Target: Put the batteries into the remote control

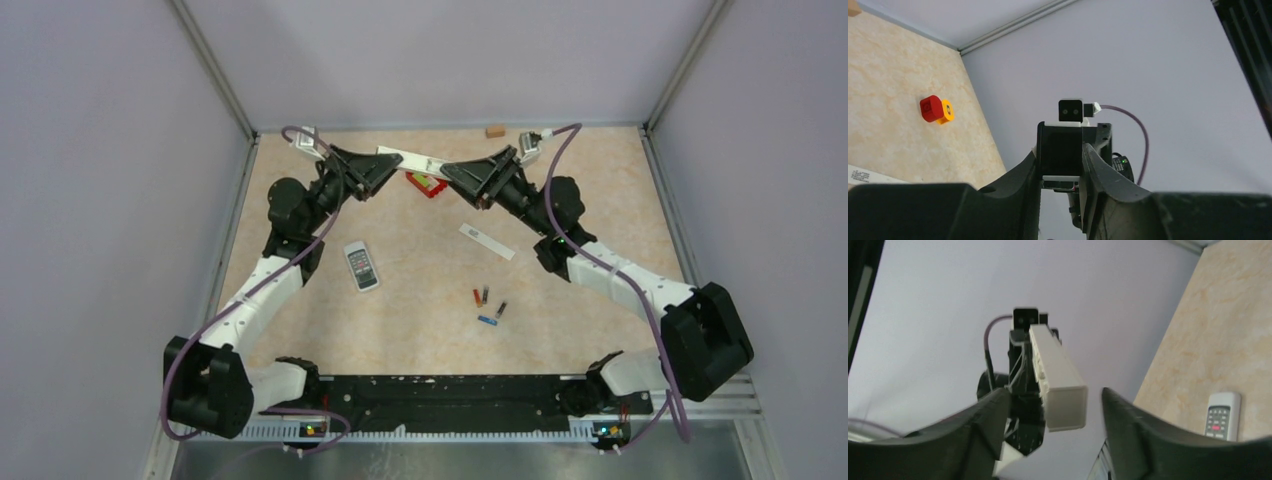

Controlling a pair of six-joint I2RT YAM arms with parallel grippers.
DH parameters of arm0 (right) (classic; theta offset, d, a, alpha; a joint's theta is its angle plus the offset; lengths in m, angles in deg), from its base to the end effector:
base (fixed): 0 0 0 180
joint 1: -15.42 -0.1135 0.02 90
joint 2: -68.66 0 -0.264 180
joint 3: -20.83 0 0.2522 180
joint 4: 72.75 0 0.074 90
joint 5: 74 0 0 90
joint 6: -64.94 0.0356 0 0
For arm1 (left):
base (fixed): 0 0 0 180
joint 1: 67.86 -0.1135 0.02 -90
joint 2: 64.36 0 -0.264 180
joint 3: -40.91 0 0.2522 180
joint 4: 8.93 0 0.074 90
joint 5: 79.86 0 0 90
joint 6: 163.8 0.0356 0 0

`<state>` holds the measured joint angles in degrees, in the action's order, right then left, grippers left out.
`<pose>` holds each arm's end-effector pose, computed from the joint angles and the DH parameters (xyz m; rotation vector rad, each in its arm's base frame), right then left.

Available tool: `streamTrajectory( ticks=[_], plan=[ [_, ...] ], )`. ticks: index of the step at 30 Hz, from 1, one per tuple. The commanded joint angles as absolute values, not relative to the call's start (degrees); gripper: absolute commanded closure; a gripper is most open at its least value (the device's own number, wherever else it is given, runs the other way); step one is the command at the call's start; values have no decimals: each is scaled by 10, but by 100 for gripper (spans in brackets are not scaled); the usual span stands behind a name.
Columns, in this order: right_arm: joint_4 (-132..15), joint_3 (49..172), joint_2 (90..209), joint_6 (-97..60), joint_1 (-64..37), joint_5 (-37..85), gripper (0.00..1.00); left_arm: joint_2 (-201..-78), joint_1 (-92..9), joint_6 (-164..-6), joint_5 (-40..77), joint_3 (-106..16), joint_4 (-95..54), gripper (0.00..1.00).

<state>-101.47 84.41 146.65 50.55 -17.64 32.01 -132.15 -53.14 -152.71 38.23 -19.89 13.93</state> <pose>0.2580 0.1796 0.3357 0.3003 1.5428 1.7442 0.2587 -0.0853 0.3560 -0.3670 1.4973 -1.6633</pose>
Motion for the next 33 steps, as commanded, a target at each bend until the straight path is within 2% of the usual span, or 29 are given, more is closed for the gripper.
streamTrajectory(
  ticks=[1, 3, 9, 13, 16, 20, 24, 29, 32, 33],
  plan=[
    [-1066, 836, 1432, 444, -169, 439, 24, -1322, -532, -1439, 442, -234, 193, 100],
    [-1088, 844, 1438, 400, -158, 530, 18, -1332, -534, -1387, 515, -253, 189, 100],
    [-976, 868, 1431, 230, -149, 706, 16, -1336, -536, -1316, 690, -252, 212, 100],
    [-802, 898, 1403, 62, -149, 725, 16, -1332, -535, -1292, 741, -256, 205, 100],
    [-751, 910, 1388, 5, -151, 741, 19, -1328, -535, -1267, 750, -264, 171, 100],
    [-733, 917, 1384, -22, -155, 759, 27, -1328, -534, -1258, 776, -270, 159, 100],
    [-738, 930, 1400, -15, -164, 761, 47, -1332, -534, -1269, 782, -274, 159, 100],
    [-797, 927, 1425, 43, -172, 760, 59, -1330, -534, -1276, 788, -278, 165, 98],
    [-840, 920, 1433, 82, -173, 752, 73, -1326, -534, -1282, 785, -277, 169, 95],
    [-856, 916, 1434, 97, -173, 746, 79, -1326, -534, -1285, 782, -275, 173, 92]
  ],
)
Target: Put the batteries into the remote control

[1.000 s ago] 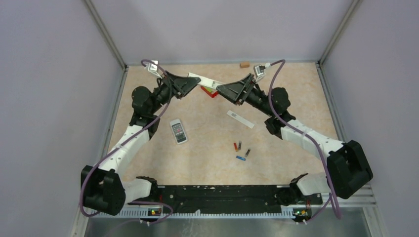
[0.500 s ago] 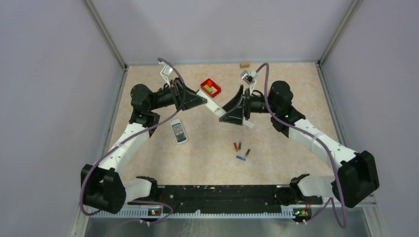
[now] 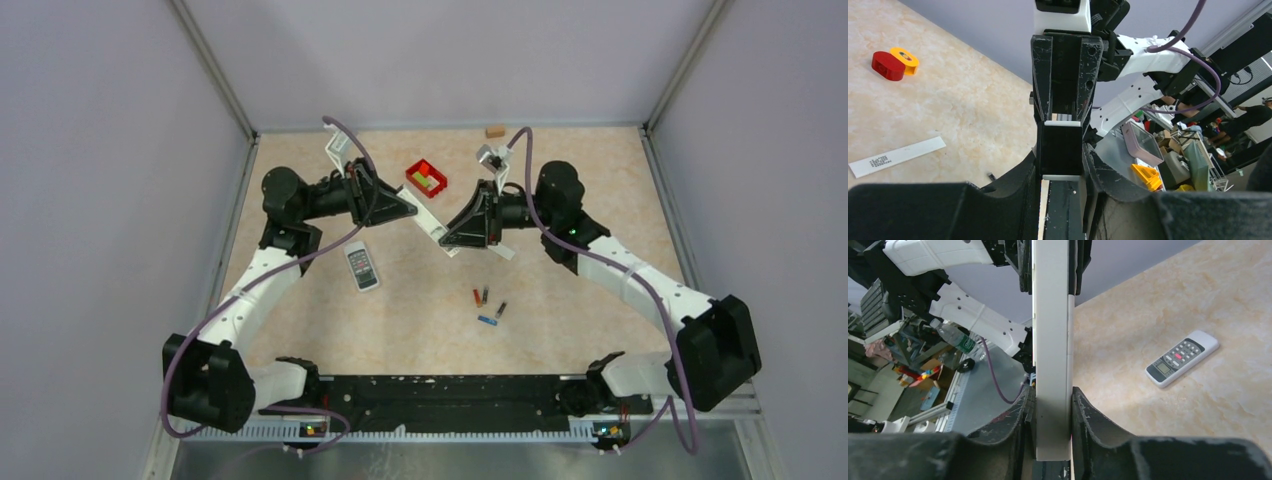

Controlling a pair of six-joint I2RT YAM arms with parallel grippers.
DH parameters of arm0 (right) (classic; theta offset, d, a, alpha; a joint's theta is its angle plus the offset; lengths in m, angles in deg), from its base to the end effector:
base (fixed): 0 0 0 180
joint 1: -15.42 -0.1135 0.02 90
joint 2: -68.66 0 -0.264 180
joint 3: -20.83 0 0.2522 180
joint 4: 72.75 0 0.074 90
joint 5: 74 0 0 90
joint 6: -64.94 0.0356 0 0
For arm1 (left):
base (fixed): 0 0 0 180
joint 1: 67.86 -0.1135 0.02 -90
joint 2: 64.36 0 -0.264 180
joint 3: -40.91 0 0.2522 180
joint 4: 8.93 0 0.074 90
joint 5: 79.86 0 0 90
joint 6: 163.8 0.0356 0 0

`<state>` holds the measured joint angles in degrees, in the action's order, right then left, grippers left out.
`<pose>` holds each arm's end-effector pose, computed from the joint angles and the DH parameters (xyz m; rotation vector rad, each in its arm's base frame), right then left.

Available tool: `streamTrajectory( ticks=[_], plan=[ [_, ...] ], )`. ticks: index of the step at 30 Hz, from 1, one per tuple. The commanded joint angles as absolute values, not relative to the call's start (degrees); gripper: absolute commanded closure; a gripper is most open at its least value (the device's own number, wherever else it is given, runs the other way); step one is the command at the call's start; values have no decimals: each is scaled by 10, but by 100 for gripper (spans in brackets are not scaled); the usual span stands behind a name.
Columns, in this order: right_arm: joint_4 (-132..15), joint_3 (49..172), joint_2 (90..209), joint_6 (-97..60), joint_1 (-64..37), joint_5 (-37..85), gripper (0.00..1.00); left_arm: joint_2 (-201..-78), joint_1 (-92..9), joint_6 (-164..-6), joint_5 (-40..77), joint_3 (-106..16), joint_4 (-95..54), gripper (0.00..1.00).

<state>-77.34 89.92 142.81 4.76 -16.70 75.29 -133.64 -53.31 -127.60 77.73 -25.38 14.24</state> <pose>0.2304 0.1808 0.3445 -0.9368 1.5845 1.6003 0.2440 -0.0973 0.3775 0.6876 1.5315 -1.6461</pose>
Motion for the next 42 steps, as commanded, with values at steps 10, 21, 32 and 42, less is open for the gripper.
streamTrajectory(
  ticks=[10, 21, 32, 42],
  plan=[
    [-1081, 843, 1442, 276, -173, 634, 98, -1325, -525, -1403, 656, -213, 329, 23],
    [-1088, 847, 1465, 298, -186, 623, 97, -1368, -484, -1442, 579, -204, 367, 30],
    [-1022, 861, 1469, 278, -187, 626, 83, -1378, -483, -1407, 577, -217, 337, 96],
    [-769, 865, 1407, 148, -186, 461, 33, -1302, -486, -1138, 379, -272, -74, 100]
  ],
)
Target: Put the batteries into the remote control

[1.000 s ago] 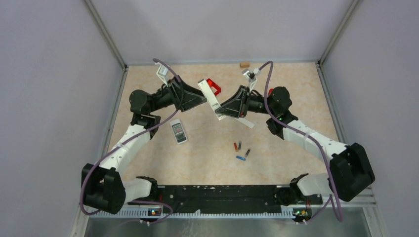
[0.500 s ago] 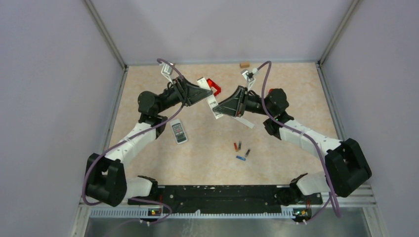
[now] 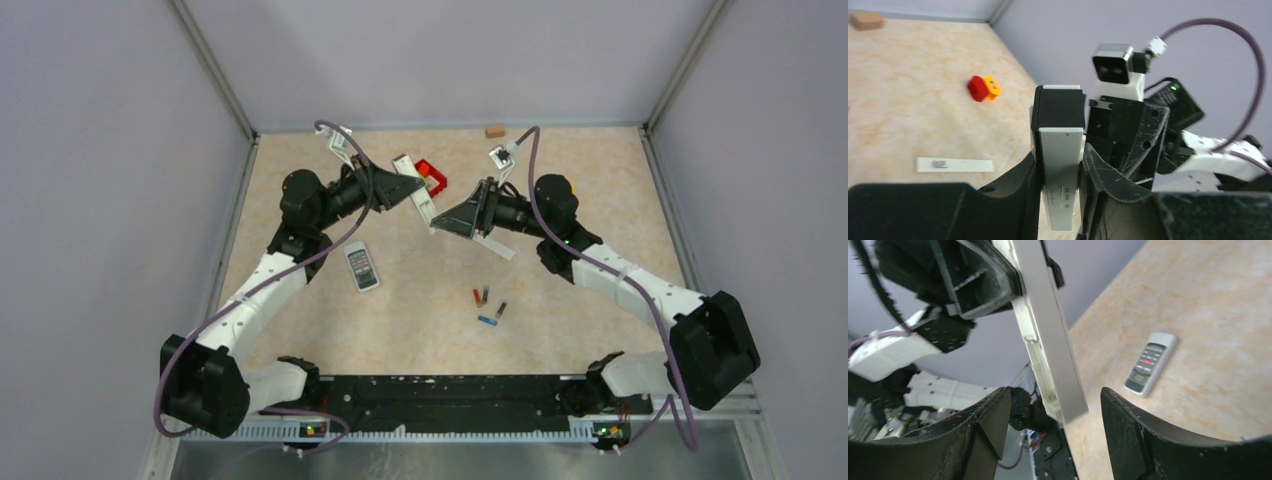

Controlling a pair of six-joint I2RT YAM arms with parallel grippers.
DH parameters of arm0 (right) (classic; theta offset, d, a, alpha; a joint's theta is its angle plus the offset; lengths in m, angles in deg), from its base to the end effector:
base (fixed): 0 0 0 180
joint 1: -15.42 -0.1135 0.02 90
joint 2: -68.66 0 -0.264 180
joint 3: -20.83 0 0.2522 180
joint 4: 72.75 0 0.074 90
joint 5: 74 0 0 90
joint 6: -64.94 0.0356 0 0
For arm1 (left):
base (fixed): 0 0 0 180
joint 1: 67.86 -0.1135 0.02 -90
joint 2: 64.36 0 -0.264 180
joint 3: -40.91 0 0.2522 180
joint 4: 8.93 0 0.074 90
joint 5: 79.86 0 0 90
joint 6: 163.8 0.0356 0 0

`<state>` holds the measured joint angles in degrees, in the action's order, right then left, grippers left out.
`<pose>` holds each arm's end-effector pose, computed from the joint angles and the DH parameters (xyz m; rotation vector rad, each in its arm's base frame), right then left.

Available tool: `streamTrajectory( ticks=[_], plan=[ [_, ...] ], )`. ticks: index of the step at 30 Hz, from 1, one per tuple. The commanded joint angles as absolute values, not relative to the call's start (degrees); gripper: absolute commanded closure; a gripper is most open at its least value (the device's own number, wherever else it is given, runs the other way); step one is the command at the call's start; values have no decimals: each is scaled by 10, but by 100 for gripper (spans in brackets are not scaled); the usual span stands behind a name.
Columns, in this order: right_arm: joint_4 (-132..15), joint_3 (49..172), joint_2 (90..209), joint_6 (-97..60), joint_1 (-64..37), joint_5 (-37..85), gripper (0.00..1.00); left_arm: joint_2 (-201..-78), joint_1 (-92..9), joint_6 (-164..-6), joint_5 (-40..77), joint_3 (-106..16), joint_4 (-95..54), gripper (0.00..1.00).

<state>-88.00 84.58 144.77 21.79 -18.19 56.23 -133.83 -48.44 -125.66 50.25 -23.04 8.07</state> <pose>0.2405 0.1874 0.3209 -0.4445 1.7256 1.5945 0.2542 -0.1139 0.3566 0.2184 1.5843 -1.4743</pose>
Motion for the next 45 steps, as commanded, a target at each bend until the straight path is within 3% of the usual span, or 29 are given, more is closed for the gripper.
streamTrajectory(
  ticks=[1, 4, 8, 11, 16, 31, 45],
  plan=[
    [-741, 862, 1402, 142, -186, 428, 33, -1302, -486, -1132, 362, -275, -92, 100],
    [-640, 861, 1395, 122, -186, 327, 39, -1307, -487, -1120, 330, -276, -127, 100],
    [-522, 862, 1414, 82, -188, 266, 71, -1308, -488, -1103, 341, -264, -136, 100],
    [-478, 854, 1437, 62, -201, 256, 83, -1309, -492, -1094, 389, -259, -128, 100],
    [-434, 849, 1481, 49, -236, 226, 77, -1295, -496, -1079, 430, -249, -125, 100],
    [-329, 923, 1598, 54, -337, 67, 66, -1285, -514, -1073, 389, -242, -158, 100],
    [-330, 923, 1630, 66, -345, 57, 70, -1260, -521, -1059, 292, -236, -199, 100]
  ],
)
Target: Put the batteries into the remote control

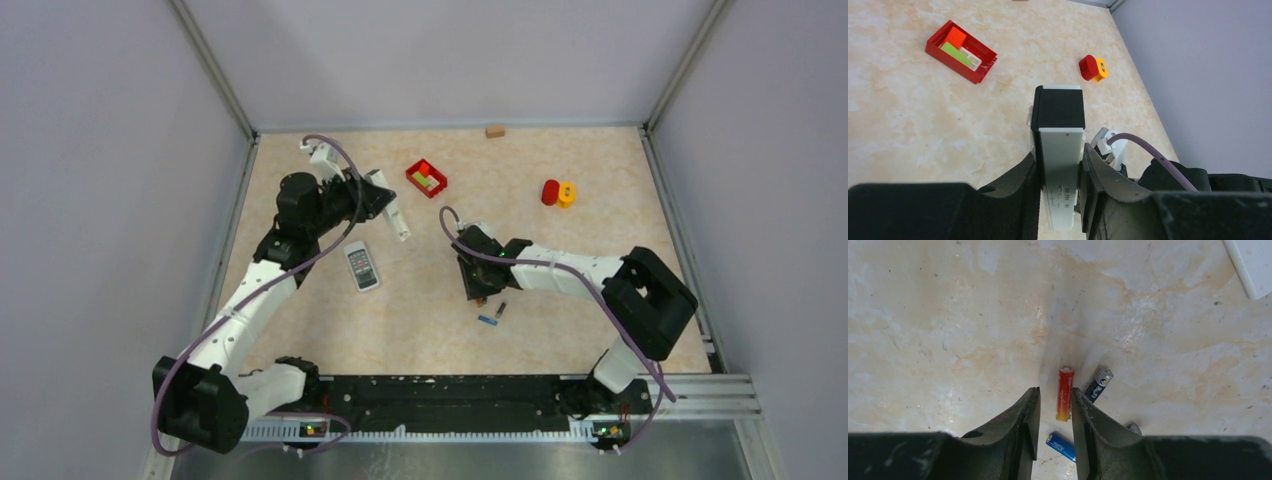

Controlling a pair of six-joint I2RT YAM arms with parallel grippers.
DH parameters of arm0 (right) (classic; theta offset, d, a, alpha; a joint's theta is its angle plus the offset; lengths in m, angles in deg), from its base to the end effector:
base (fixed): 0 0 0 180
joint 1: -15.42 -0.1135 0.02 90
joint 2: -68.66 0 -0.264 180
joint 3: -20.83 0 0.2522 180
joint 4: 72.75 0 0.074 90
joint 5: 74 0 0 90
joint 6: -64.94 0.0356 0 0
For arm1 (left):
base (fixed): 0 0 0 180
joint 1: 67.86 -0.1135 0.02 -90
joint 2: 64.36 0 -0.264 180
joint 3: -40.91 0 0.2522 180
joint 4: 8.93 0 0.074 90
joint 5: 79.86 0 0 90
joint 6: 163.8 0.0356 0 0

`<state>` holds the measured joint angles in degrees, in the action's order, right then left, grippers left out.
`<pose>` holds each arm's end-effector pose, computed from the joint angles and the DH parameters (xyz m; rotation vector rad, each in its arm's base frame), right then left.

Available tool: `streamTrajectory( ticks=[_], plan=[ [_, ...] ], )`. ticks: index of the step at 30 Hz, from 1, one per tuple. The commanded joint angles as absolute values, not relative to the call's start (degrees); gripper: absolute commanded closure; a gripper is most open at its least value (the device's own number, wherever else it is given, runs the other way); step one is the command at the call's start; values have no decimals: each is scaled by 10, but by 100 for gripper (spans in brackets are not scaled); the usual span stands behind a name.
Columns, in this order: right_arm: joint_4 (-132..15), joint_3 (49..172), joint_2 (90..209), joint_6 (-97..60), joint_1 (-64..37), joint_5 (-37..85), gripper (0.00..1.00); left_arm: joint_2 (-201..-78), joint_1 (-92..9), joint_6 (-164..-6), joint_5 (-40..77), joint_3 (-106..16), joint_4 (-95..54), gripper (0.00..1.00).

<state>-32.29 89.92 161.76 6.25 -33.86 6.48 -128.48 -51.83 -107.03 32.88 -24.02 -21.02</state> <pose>0.2078 0.2324 0.1760 -0.3697 2.6626 0.2231 0.2477 -0.0855 0.3337 0.0248 1.8564 -0.9610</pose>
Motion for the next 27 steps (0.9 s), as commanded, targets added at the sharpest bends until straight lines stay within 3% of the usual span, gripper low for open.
streamTrajectory(
  ticks=[1, 10, 15, 21, 27],
  plan=[
    [-336, 922, 1633, 66, -346, 59, 71, -1258, -521, -1058, 290, -235, -199, 100],
    [-337, 928, 1656, 71, -346, 45, 77, -1252, -521, -1055, 288, -237, -201, 100],
    [-339, 927, 1651, 76, -346, 35, 99, -1253, -521, -1054, 295, -237, -198, 100],
    [-380, 931, 1574, 60, -346, 21, 100, -1261, -521, -1059, 346, -237, -174, 100],
    [-445, 948, 1453, 33, -346, 50, 100, -1277, -520, -1098, 489, -225, -82, 100]
  ],
)
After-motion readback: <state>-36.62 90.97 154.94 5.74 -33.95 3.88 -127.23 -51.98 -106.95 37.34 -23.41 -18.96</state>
